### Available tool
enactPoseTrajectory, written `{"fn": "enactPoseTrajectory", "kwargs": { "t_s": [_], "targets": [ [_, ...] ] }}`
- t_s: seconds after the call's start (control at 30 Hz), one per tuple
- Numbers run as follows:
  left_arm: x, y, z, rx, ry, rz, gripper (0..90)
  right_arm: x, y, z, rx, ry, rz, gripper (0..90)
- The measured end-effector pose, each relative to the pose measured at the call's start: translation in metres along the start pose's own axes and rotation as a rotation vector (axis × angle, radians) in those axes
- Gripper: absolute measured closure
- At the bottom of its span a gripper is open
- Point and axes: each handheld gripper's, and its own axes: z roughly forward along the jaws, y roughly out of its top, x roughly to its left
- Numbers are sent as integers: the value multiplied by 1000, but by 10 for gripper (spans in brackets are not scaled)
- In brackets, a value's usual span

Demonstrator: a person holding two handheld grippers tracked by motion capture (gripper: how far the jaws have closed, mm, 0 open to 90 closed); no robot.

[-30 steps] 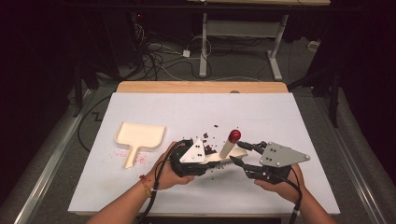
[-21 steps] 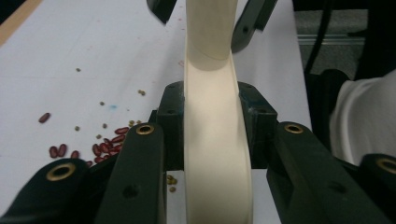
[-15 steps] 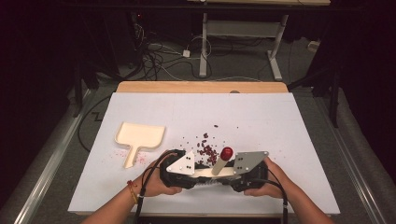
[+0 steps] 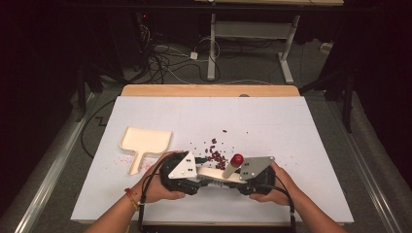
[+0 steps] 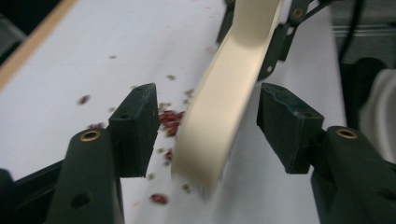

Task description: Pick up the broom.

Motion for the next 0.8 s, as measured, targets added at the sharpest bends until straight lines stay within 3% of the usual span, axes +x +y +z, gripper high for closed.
{"fn": "enactPoseTrajectory", "kwargs": {
  "t_s": [0.03, 0.07, 0.1, 0.13, 0.17, 0.2, 0.33, 0.43, 0.47, 0.5, 0.57, 0.63, 0.7, 0.73, 0.8],
  "targets": [
    [0, 0, 0, 0, 0, 0, 320, -3, -1, -3, -11, -11, 16, 677],
    [0, -7, -8, 11, 54, -19, 317, -6, -3, -5, -19, -18, 27, 676],
    [-1, -12, -12, 17, 82, -30, 301, -8, -4, -8, -15, -37, 46, 676],
    [-1, -12, -12, 17, 82, -30, 275, -10, -5, -10, -15, -58, 52, 676],
    [-2, -23, -20, 29, 140, -44, 267, -11, -5, -12, -15, -78, 72, 676],
    [-2, -23, -20, 29, 140, -44, 263, -11, -5, -12, -15, -78, 72, 676],
    [-3, -49, -34, 78, 256, -84, 225, -18, -9, -20, 3, -149, 101, 676],
    [3, -68, -47, 81, 310, -142, 219, -22, -10, -24, -10, -164, 116, 676],
    [6, -80, -53, 79, 343, -183, 204, -26, -11, -28, -17, -187, 129, 676],
    [6, -80, -53, 79, 343, -183, 204, -26, -11, -28, -17, -187, 129, 676],
    [7, -92, -56, 88, 370, -207, 207, -31, -12, -32, -15, -231, 145, 677],
    [7, -103, -57, 78, 394, -254, 208, -33, -13, -33, -14, -250, 156, 677],
    [4, -109, -56, 103, 434, -250, 203, -38, -17, -37, -17, -285, 176, 677],
    [4, -109, -56, 103, 434, -250, 199, -38, -17, -37, -17, -285, 176, 677],
    [4, -109, -58, 74, 440, -268, 196, -45, -21, -41, -19, -320, 186, 677]
  ]
}}
